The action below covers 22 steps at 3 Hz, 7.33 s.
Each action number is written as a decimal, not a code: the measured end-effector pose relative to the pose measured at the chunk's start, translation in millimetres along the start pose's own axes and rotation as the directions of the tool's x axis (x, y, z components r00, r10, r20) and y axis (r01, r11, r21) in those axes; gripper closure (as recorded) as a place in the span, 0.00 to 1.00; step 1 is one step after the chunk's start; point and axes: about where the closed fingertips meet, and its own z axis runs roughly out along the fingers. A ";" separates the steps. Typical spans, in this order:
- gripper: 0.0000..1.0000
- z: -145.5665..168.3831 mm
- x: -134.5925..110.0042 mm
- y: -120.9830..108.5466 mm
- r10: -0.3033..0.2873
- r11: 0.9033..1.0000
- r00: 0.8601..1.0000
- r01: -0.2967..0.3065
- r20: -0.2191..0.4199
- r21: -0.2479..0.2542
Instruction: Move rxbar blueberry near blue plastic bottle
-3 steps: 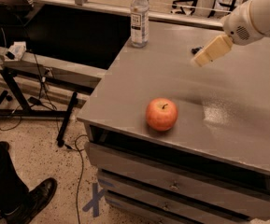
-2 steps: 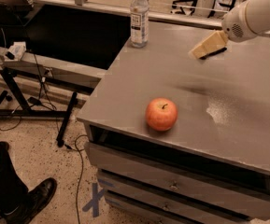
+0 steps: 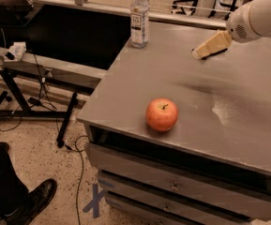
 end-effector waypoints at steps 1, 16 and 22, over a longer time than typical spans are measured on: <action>0.00 3.8 20.0 -37.9 0.076 0.994 0.996 -0.078 0.035 0.070; 1.00 87.3 -94.0 -39.1 0.030 0.989 0.934 0.024 0.355 -0.148; 0.59 170.0 -52.5 30.1 0.124 0.925 0.969 -0.035 0.214 -0.378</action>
Offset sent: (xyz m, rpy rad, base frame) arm 0.0864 -0.1165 -0.0378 0.2131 -0.0901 -0.3024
